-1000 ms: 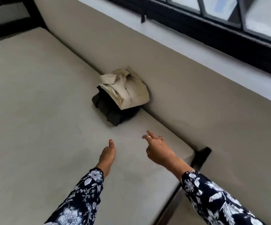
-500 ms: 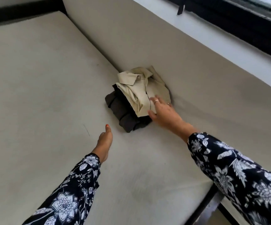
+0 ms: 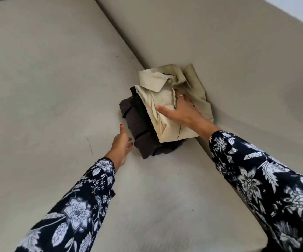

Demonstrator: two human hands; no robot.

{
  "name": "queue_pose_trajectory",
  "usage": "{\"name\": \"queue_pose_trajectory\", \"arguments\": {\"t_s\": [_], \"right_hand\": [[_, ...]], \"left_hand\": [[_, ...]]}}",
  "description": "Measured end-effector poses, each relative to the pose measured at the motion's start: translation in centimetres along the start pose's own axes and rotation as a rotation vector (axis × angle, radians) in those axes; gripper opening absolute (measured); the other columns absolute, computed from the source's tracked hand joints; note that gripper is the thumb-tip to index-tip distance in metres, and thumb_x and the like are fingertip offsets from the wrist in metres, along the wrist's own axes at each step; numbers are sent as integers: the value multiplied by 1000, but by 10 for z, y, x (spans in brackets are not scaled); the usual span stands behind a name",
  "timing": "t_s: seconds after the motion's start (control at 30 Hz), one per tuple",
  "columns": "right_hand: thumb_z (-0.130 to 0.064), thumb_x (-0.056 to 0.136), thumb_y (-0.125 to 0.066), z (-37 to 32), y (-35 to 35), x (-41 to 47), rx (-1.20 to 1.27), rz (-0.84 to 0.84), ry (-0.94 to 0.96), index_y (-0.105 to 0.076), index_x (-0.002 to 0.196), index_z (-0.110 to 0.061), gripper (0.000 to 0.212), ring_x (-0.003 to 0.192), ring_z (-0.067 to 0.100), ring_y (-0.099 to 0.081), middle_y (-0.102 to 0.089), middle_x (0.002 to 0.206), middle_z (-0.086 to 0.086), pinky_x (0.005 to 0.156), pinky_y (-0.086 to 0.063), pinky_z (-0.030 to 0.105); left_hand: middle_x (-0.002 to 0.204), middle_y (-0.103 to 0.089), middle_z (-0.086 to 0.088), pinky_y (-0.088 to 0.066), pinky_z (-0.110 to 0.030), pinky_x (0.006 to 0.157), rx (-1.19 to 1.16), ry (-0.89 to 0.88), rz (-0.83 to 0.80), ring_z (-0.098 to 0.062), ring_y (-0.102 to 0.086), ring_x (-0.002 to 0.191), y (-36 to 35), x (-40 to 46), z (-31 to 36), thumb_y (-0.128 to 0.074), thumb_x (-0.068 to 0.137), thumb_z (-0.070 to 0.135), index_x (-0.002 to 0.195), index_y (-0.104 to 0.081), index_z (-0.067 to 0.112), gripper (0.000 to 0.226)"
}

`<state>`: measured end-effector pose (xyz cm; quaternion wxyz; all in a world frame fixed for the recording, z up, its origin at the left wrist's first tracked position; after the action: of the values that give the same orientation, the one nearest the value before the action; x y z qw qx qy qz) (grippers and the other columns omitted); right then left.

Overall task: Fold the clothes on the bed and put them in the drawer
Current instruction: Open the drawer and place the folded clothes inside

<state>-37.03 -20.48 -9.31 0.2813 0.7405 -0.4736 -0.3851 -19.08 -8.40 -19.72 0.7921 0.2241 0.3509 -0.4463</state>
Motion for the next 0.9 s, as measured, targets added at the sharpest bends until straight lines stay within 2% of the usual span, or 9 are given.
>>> {"name": "queue_pose_trajectory", "arguments": {"t_s": [0.1, 0.2, 0.3, 0.47, 0.6, 0.7, 0.77, 0.83, 0.9], "right_hand": [[-77, 70, -57, 9, -10, 14, 20, -22, -34, -20, 149, -18, 105, 136, 32, -36, -32, 152, 6, 106, -35, 54], [-72, 72, -61, 16, -16, 20, 58, -15, -45, -23, 148, -18, 101, 136, 31, -37, -33, 151, 6, 107, -35, 54], [-72, 71, -62, 22, -20, 26, 103, -3, -35, -26, 147, -20, 99, 135, 30, -38, -34, 151, 3, 106, -36, 54], [-73, 66, -62, 33, -27, 38, 183, 3, -57, -25, 146, -24, 101, 135, 29, -38, -34, 151, 0, 108, -34, 54], [-68, 69, -67, 37, -26, 48, 228, -1, -47, -25, 147, -23, 100, 137, 27, -37, -34, 152, 0, 110, -33, 51], [-60, 73, -70, 39, -19, 46, 275, 0, -24, -26, 147, -22, 94, 137, 23, -37, -36, 150, 0, 112, -31, 38], [-53, 78, -70, 40, -11, 38, 314, -32, -9, -27, 148, -23, 88, 135, 20, -39, -38, 149, -3, 105, -29, 27], [-52, 78, -71, 42, -4, 29, 349, -80, 6, -28, 148, -28, 85, 132, 18, -42, -41, 147, -6, 103, -30, 26], [-59, 71, -71, 40, 1, 16, 350, -144, 18, -32, 146, -32, 89, 129, 15, -46, -46, 143, -9, 107, -33, 30]], "left_hand": [[107, -60, -7, -48, -29, 86, -70, -2, -2, -20, -58, 95, -11, 15, 2, -29, 101, 50, 134, -44, 5, 58], [128, -58, -9, -49, -33, 91, -115, 9, -18, -23, -58, 110, -20, 24, 3, -30, 100, 54, 138, -43, 6, 63], [134, -56, -8, -51, -38, 93, -200, 24, -7, -23, -57, 117, -24, 36, 2, -32, 94, 64, 141, -43, 13, 70], [116, -67, -4, -55, -37, 78, -346, 44, -134, -22, -63, 108, -38, 48, 2, -33, 86, 76, 122, -57, 19, 72], [112, -71, -7, -56, -45, 86, -382, 12, -186, -26, -69, 100, -50, 52, 5, -66, 70, 71, 124, -61, 22, 73], [106, -73, -8, -54, -46, 89, -369, 23, -161, -26, -69, 99, -52, 45, 6, -68, 76, 59, 119, -63, 21, 58], [103, -74, -6, -54, -43, 89, -381, 9, -174, -24, -68, 101, -54, 29, 8, -66, 80, 53, 118, -64, 20, 50], [102, -74, -3, -55, -38, 85, -399, -19, -159, -21, -67, 102, -52, 12, 2, -65, 82, 51, 117, -65, 20, 46], [109, -72, -3, -53, -38, 90, -454, -9, -129, -20, -66, 105, -45, -9, -10, -62, 80, 60, 118, -63, 20, 55]]}}
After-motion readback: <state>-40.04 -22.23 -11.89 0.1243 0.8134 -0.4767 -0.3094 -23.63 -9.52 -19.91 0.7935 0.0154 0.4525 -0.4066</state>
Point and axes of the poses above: each hand's wrist, its own x-axis towards the middle knuckle, its own y-axis out of the back of the hand, z = x × y, the point moved 6 cm from there along x, towards the middle knuckle
